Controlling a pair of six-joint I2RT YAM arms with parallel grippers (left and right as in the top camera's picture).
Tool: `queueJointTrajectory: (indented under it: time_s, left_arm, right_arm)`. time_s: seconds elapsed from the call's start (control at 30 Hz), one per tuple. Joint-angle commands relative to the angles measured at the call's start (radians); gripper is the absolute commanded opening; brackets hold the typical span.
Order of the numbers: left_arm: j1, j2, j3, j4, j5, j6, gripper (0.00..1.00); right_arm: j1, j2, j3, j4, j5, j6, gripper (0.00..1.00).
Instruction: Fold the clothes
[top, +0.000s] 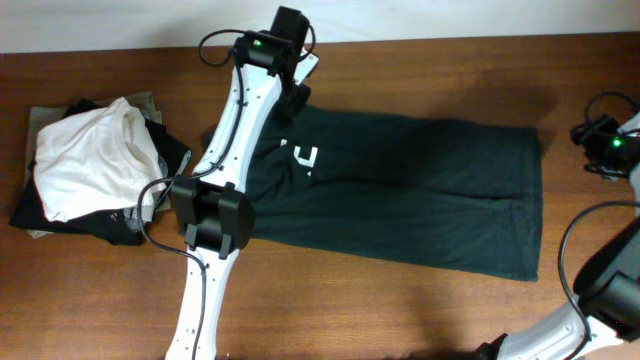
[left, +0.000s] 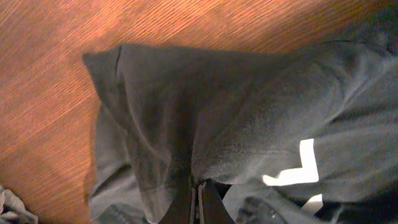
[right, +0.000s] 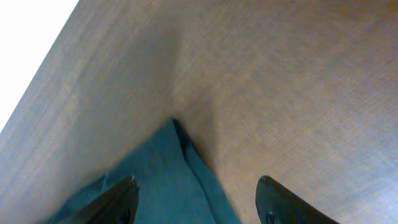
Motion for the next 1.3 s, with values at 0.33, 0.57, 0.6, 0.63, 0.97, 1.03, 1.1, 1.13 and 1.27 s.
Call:
queueJointTrajectory:
  time_s: [0.33,0.57,0.6,0.63,0.97,1.03,1.1,1.13,1.27]
  left_arm:
    - [-0.002,-0.048,0.022,-0.074,0.004,-0.05,0.0]
    - [-0.002,-0.048,0.022,-0.078,0.004,-0.05,0.0]
    - [-0.002,-0.048,0.022,-0.089,0.004,-0.05,0.0]
    - [-0.002,-0.049,0.022,-0.093,0.003,-0.049,0.0]
    - [0.025,-0.139,0.023,-0.165,-0.03,-0.05,0.0]
    - [0.025,-0.139,0.023,-0.204,-0.026,-0.05,0.0]
    - [0.031,-0.139,0.023,-0.254,-0.027,-0.057,0.0]
    - [0.042,-0.139,0.023,-0.301,-0.022,-0.069,0.0]
    - [0.065,-0.162,-0.086,-0.302,0.108,-0.087,0.0]
  right_arm:
    - [0.14,0.268,0.006,0.217,0.069,-0.013,0.75]
    - [0.173,0.268,0.006,0.204,0.059,-0.014,0.54]
    - [0.162,0.265,0.009,0.196,0.05,-0.013,0.11]
    - [0.148,0.258,0.021,0.177,0.01,-0.013,0.04]
    - [0.094,0.185,0.291,-0.253,-0.215,-0.169,0.04]
    - [0.094,0.185,0.303,-0.298,-0.211,-0.172,0.04]
    - [0.093,0.185,0.303,-0.359,-0.2,-0.171,0.04]
    - [0.093,0.185,0.304,-0.43,-0.146,-0.163,0.04]
    - [0.093,0.185,0.305,-0.632,0.019,-0.16,0.04]
